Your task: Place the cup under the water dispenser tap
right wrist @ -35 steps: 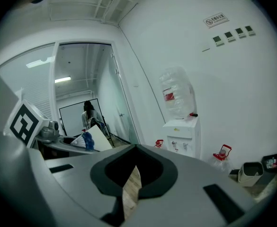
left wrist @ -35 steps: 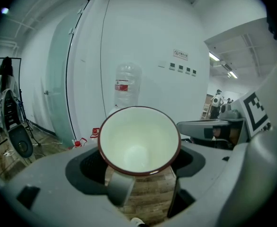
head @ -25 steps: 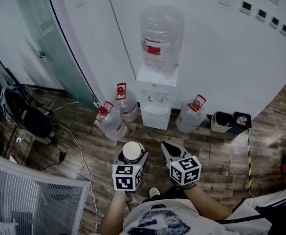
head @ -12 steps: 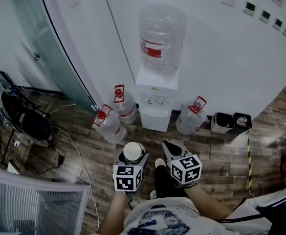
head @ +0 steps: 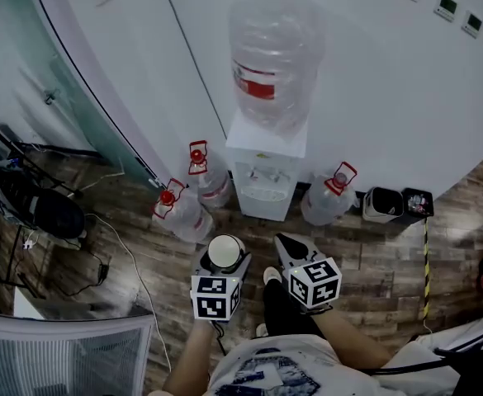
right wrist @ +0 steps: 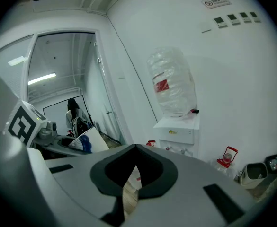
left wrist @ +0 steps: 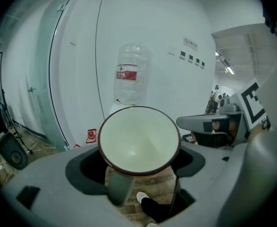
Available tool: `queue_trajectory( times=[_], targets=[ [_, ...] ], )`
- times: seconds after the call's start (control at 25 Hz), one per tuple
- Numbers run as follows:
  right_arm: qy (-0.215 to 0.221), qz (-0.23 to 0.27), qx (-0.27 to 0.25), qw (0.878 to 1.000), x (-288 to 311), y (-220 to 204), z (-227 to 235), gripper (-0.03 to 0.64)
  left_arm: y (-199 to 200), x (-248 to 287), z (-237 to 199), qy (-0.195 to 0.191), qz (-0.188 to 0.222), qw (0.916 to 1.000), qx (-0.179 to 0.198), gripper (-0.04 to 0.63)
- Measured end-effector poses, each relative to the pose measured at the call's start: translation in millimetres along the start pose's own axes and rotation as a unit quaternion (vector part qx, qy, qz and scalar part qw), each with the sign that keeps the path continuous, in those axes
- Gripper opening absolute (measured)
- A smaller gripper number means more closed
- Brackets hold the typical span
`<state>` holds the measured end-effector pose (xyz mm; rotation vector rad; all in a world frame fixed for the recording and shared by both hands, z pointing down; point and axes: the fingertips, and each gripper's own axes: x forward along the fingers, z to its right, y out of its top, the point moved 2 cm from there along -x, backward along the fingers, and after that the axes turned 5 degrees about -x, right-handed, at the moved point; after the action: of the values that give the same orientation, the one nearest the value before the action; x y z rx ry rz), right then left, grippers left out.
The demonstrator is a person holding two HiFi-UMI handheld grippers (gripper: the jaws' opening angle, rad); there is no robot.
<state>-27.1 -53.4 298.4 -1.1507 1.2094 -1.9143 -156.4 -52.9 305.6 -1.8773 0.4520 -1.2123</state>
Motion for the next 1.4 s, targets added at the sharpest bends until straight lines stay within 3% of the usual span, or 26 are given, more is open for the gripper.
queue_trajectory(
  times=[0.64,1.08,1.4],
  targets=[
    [-0.006,-0.049,0.004,0.999,139.8,-20.2,106.4,0.02,15.4,174.5,-54.9,0.002,-0.051,0.9987,-0.001,0.43],
    [-0.02,-0.071,0.022,0.997,216.9,-94.8,154.0,0.02,-36.0,280.7,-87.5,-0.002,-0.069,0.9974,0.02,0.43],
    [-0.034,-0.066,0.038,0.996,270.8,-160.1,191.3,0.02,-81.7,358.8,-114.4,0.002,-0.072,0.9973,0.015,0.43]
  ],
)
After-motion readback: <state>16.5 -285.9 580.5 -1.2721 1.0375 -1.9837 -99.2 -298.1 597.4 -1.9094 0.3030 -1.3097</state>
